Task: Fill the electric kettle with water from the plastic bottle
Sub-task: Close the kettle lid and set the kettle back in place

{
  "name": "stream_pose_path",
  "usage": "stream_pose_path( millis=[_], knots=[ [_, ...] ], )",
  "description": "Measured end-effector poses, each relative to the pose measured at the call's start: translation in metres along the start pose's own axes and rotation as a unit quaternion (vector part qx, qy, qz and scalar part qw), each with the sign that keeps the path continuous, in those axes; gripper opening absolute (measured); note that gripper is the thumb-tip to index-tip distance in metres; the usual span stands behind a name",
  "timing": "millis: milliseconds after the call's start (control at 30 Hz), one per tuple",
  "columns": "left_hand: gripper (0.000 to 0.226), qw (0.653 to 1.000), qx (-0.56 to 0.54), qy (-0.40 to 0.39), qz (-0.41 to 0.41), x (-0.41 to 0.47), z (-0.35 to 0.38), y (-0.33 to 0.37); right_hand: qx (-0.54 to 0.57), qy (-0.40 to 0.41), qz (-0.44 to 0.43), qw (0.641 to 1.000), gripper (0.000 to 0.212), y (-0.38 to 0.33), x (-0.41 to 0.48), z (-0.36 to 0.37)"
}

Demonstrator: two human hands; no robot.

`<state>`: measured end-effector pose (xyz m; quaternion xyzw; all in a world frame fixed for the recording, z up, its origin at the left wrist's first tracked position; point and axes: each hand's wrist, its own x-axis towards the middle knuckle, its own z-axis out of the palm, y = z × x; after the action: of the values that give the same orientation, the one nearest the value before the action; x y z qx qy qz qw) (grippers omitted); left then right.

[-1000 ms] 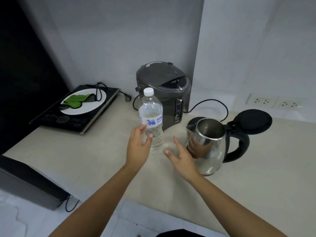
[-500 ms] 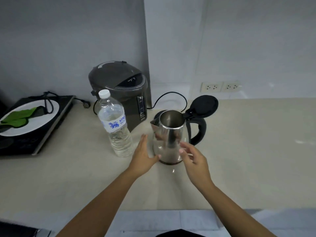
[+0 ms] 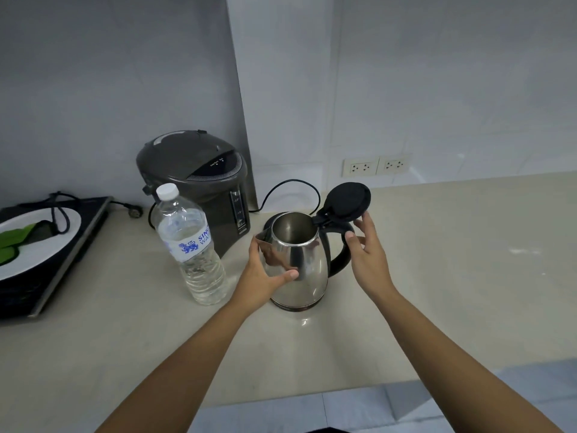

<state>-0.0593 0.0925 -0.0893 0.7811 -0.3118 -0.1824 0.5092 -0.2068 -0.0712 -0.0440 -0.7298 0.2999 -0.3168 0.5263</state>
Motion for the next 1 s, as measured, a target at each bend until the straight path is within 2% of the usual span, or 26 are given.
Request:
stream_pose_path(
  millis=[200, 400, 500, 600, 733, 833, 900, 1000],
  knots=[
    [0.084, 1.0, 0.011, -0.002, -0.02, 0.002, 0.001, -0.002, -0.002, -0.005, -0.059, 0.998, 0.053, -0.014, 0.015, 0.005],
    [0.085, 0.999, 0.011, -0.008, -0.031, 0.002, 0.001, -0.007, -0.117, -0.026, -0.188, 0.975, 0.041, -0.014, 0.029, 0.006],
    [0.092, 0.999, 0.01, -0.014, -0.039, 0.003, 0.001, -0.01, -0.141, -0.022, -0.215, 0.966, 0.035, -0.022, 0.035, 0.009],
    [0.096, 0.999, 0.011, -0.017, -0.043, 0.003, 0.001, -0.008, -0.115, -0.012, -0.205, 0.972, 0.028, -0.027, 0.042, 0.011],
    [0.087, 0.999, 0.009, -0.014, -0.038, 0.003, 0.002, -0.006, -0.02, 0.0, -0.118, 0.993, 0.018, -0.042, 0.052, 0.01],
    [0.087, 0.999, 0.008, -0.01, -0.036, 0.002, 0.002, -0.004, 0.014, -0.011, -0.085, 0.996, 0.014, -0.045, 0.056, 0.01],
    [0.085, 0.999, 0.006, -0.008, -0.038, 0.001, 0.002, -0.002, 0.059, -0.03, -0.059, 0.996, 0.016, -0.044, 0.058, 0.013],
    [0.077, 0.999, 0.003, 0.0, -0.037, -0.001, 0.002, -0.001, 0.105, -0.069, 0.006, 0.992, 0.031, -0.045, 0.061, 0.017]
  ],
)
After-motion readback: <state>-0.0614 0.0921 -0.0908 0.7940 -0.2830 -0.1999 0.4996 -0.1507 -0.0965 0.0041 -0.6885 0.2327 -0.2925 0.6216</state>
